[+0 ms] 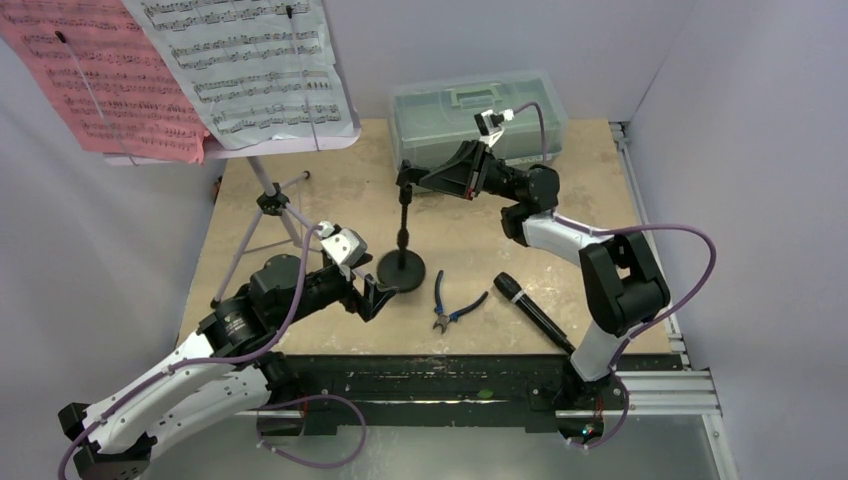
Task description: Set up the instrument practice props
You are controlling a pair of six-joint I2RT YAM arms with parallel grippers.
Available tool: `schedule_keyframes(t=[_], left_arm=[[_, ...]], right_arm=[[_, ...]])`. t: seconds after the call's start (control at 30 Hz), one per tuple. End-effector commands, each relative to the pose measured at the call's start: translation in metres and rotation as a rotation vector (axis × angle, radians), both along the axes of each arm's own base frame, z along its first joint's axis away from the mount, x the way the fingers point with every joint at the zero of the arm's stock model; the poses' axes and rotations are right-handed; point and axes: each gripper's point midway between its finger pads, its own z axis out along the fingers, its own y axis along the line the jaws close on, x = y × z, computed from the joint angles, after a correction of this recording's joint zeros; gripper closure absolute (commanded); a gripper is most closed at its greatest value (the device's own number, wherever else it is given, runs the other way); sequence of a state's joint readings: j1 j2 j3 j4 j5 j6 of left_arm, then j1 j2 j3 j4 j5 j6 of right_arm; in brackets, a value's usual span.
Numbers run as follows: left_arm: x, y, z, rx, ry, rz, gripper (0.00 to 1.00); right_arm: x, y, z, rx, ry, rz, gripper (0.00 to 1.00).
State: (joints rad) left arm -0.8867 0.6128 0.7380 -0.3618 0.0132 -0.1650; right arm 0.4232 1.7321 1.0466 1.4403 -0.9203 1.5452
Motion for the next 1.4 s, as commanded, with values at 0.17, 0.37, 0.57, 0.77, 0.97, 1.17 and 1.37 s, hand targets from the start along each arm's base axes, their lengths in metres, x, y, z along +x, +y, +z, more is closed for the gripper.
schedule_keyframes(t=[0.17, 0.37, 0.57, 0.77, 0.97, 1.17, 1.37], left_arm=[[0.001, 0.0, 0.004, -0.017, -0.008, 0.007, 0.16], [0.001, -0.001, 0.003, -0.014, -0.004, 0.008, 0.16], [0.001, 0.0, 0.004, -0.02, -0.006, 0.008, 0.16], [0.001, -0.001, 0.003, -0.014, -0.007, 0.007, 0.16], [0.001, -0.001, 0.003, -0.011, -0.008, 0.005, 0.16], [0.001, -0.001, 0.004, -0.016, -0.008, 0.004, 0.16], [0.0, -0.001, 0.004, -0.017, -0.01, 0.0, 0.16]], right_arm=[[-0.023, -0.008, 0.009, -0.047, -0.237, -0.062, 1.0], [-0.012, -0.008, 0.006, -0.135, -0.249, -0.093, 1.0], [0.007, -0.013, 0.004, -0.149, -0.24, -0.102, 1.0], [0.033, -0.018, 0.001, -0.15, -0.228, -0.113, 1.0], [0.057, -0.022, 0.013, -0.133, -0.248, -0.127, 1.0], [0.084, -0.026, 0.009, -0.174, -0.278, -0.151, 0.98], [0.092, -0.029, -0.004, -0.174, -0.253, -0.126, 0.93]])
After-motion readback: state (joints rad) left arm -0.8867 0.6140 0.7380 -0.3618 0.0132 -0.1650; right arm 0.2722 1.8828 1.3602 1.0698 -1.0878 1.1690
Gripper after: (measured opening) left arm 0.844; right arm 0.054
